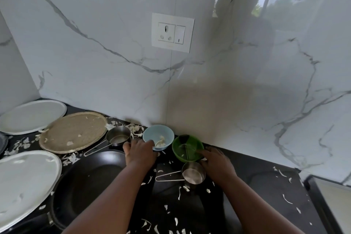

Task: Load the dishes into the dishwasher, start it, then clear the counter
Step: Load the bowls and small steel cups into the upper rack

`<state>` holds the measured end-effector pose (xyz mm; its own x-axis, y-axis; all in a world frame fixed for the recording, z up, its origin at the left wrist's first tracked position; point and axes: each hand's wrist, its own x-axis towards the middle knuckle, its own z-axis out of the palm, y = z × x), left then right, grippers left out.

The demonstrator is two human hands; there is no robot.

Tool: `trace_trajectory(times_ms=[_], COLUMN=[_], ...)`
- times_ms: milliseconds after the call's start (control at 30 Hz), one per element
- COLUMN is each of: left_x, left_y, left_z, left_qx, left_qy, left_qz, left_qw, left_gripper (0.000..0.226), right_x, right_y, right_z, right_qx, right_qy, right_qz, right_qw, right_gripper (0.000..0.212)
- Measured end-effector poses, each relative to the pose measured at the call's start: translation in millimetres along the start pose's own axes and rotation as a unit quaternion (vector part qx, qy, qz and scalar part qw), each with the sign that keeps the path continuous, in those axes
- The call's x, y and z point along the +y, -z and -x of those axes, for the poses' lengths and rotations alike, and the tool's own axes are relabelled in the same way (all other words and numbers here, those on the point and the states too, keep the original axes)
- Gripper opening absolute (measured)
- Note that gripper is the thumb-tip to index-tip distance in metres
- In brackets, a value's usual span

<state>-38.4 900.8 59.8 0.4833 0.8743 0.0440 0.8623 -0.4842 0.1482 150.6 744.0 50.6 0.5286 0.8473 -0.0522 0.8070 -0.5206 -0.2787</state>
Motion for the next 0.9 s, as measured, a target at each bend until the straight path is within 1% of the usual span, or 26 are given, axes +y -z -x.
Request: trace_trajectory(times_ms=[100,200,267,333,400,467,500,567,633,667,700,733,767,800,867,900], left_x=[-4,-7,-5,-2,1,4,5,9,13,15,17,20,24,27,35,39], left_y=[-2,0,5,14,23,32,36,45,55,60,65,71,78,85,99,106], left_z=[-4,-6,-5,-1,6,16,22,35,47,52,56,62,69,77,91,97], left_qx=[0.022,0.051,0.073,0.102,0.139,0.196,0.224,0.256,0.276,0.285,0.287,0.282,0.264,0.235,0.173,0.155], left_qy=[0.011,0.015,0.035,0.052,0.044,0.003,-0.026,-0.089,-0.14,-0.159,-0.177,-0.196,-0.21,-0.222,-0.238,-0.236], left_qz=[0.007,0.05,0.122,0.209,0.276,0.347,0.391,0.473,0.52,0.534,0.55,0.575,0.612,0.661,0.744,0.772], left_qw=[1.0,0.997,0.989,0.971,0.95,0.917,0.892,0.838,0.796,0.78,0.764,0.743,0.715,0.677,0.599,0.569], left_gripper=[0.035,0.038,0.048,0.058,0.065,0.063,0.062,0.058,0.058,0.061,0.062,0.062,0.061,0.063,0.075,0.08], right_x=[3,4,5,6,6,-1,-7,-17,-25,-29,-32,-36,-40,-44,-54,-59], right_y=[0,1,5,13,23,42,54,78,98,106,112,119,126,132,145,150], right_z=[-8,-8,-4,6,20,38,48,66,81,88,95,101,107,113,124,129], right_qx=[0.002,0.011,0.032,0.07,0.108,0.14,0.155,0.189,0.191,0.18,0.168,0.155,0.142,0.132,0.11,0.096], right_qy=[0.013,0.031,0.026,0.015,0.002,-0.006,-0.004,0.024,0.05,0.061,0.069,0.079,0.09,0.103,0.124,0.13], right_qz=[0.009,-0.021,-0.07,-0.139,-0.241,-0.372,-0.433,-0.532,-0.637,-0.685,-0.723,-0.752,-0.774,-0.794,-0.827,-0.843], right_qw=[1.0,0.999,0.997,0.988,0.965,0.918,0.888,0.825,0.746,0.703,0.667,0.636,0.61,0.584,0.537,0.513], right_gripper=[0.035,0.027,0.019,0.008,0.011,0.022,0.03,0.052,0.073,0.075,0.073,0.069,0.067,0.07,0.089,0.097])
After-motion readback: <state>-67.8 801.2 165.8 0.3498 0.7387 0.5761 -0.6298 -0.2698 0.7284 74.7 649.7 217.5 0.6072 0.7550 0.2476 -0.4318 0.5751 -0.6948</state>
